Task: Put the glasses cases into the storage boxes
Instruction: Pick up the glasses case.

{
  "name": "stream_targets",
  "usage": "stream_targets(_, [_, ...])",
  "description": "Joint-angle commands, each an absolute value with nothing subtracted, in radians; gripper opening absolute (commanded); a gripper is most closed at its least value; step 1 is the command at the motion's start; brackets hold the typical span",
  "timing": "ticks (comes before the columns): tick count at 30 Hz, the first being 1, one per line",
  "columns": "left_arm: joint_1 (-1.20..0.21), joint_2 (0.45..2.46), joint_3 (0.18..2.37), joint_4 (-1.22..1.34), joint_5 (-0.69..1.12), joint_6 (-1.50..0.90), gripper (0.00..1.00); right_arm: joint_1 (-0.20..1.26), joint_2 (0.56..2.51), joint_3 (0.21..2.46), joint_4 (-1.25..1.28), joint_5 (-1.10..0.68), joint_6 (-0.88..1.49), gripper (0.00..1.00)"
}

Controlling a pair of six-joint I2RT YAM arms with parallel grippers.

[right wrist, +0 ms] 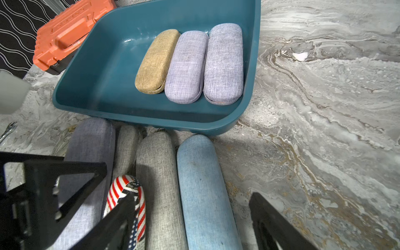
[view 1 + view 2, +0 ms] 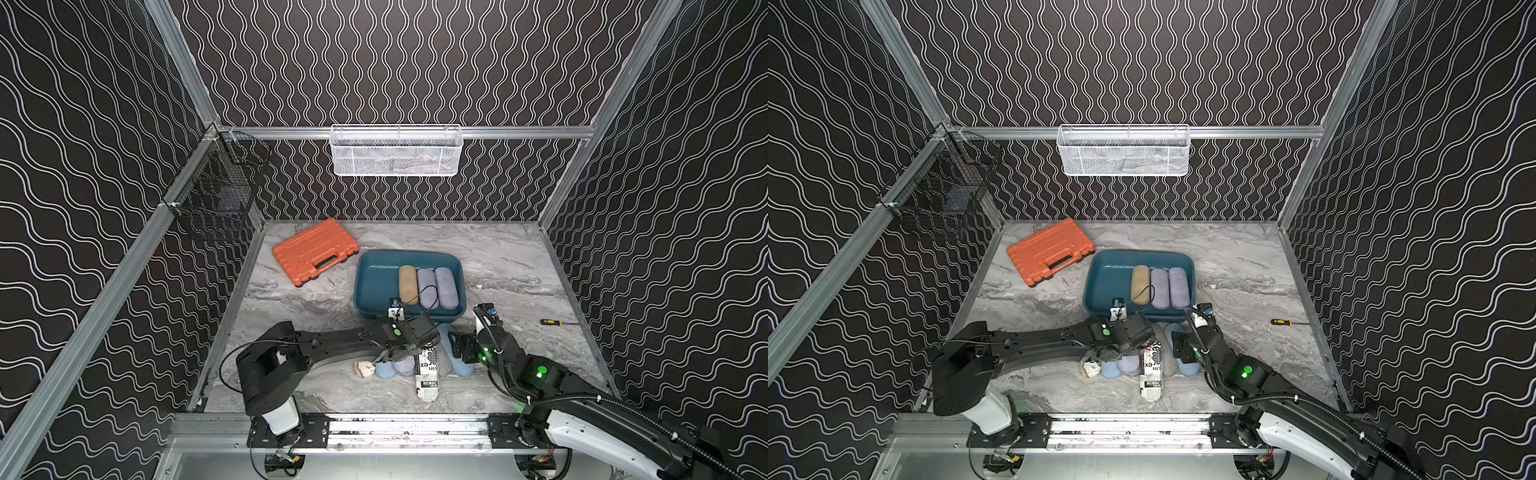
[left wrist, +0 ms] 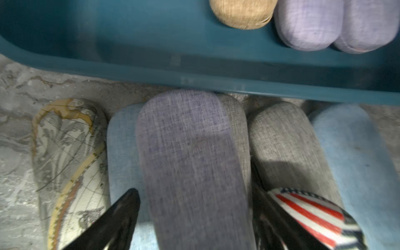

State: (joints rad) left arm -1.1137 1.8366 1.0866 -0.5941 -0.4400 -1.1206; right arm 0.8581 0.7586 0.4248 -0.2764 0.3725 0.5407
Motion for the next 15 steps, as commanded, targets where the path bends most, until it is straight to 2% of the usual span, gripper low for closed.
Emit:
stream_targets(1, [-1.115,1.857,1.098,-0.579,-0.445,-1.137,0.83,0.858,0.761,0.420,-0.251,0.371,0.540,0.84])
stream_targets(4, [-1.115,1.868,1.097,-0.574,-0.436,-1.139,0.80,0.857,0.763,0.419,-0.246,0.371,0.537,0.84])
stream_targets(9, [-1.115,1.870,1.111,-0.592,-0.443,-1.137,0.69,0.856,0.772,0.420,-0.236,0.369,0.531,0.84])
stream_targets(15, [-1.115,1.835,1.104,-0.599,-0.445,-1.135,0.64,0.850,0.796,0.426,-0.216,0.360,0.523,0.84])
